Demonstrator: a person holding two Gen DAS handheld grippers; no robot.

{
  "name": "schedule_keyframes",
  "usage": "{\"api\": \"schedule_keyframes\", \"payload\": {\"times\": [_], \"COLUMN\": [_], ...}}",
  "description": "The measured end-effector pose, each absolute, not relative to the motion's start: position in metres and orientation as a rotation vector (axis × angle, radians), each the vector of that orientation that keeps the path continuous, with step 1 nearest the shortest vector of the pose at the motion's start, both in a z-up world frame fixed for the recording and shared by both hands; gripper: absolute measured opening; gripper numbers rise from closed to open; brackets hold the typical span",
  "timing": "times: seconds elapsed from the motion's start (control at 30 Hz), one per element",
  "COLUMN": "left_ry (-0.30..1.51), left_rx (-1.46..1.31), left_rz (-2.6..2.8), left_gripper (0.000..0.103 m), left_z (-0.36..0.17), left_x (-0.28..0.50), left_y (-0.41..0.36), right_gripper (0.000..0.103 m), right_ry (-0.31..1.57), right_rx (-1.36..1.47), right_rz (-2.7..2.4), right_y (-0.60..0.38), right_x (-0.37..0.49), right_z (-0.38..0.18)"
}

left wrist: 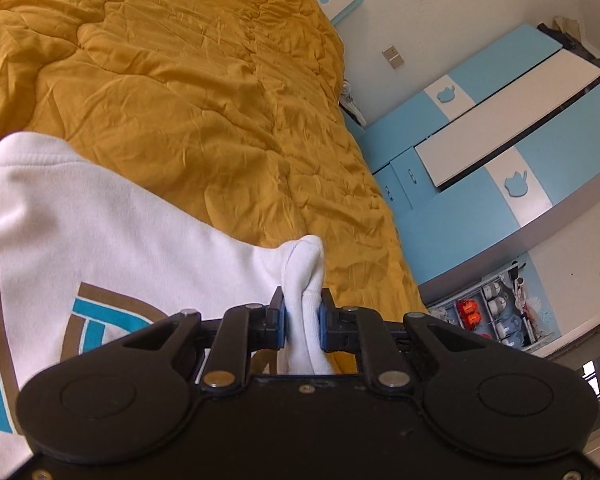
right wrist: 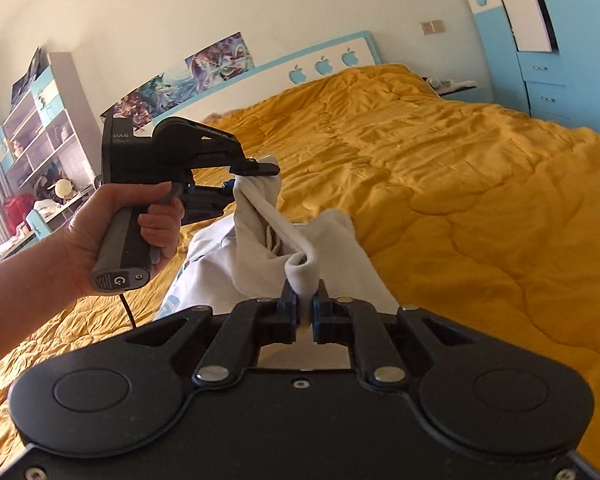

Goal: Fold small clothes

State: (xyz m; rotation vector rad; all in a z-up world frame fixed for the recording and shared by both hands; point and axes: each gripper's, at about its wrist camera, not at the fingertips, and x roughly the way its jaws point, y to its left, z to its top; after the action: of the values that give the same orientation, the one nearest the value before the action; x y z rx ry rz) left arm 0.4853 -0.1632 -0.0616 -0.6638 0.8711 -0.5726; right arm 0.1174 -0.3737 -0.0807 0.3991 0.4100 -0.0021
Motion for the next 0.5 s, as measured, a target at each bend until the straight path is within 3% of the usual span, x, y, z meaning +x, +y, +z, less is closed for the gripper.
{"api": "schedule_keyframes", "payload": {"times": [0.27, 0.37, 0.5], "left_ry": [0.91, 0.935, 0.914], "left_rx": [-0.544, -0.586, -0.62], "left_rz": [-0.554, -0.566, -0.618], "left_gripper": [0.013, 0.032, 0.036], "left_z": [-0.085, -0.087, -0.063], "left_x": [0.487, 0.493, 0.482], "left_y": [-0.206, -0.207, -0.189], "right_gripper": [0.006, 0.007, 0.041], "right_ry": [0.456, 0.468, 0.451], "right_rx": [0.483, 0.487, 0.475], "right_rz": [-0.045, -0.083, -0.21], "right_y": [-0.395, -0.396, -0.4], "right_x": [0.114, 0.11, 0.089], "right_z": [-0.105, -0.106, -0.101]}}
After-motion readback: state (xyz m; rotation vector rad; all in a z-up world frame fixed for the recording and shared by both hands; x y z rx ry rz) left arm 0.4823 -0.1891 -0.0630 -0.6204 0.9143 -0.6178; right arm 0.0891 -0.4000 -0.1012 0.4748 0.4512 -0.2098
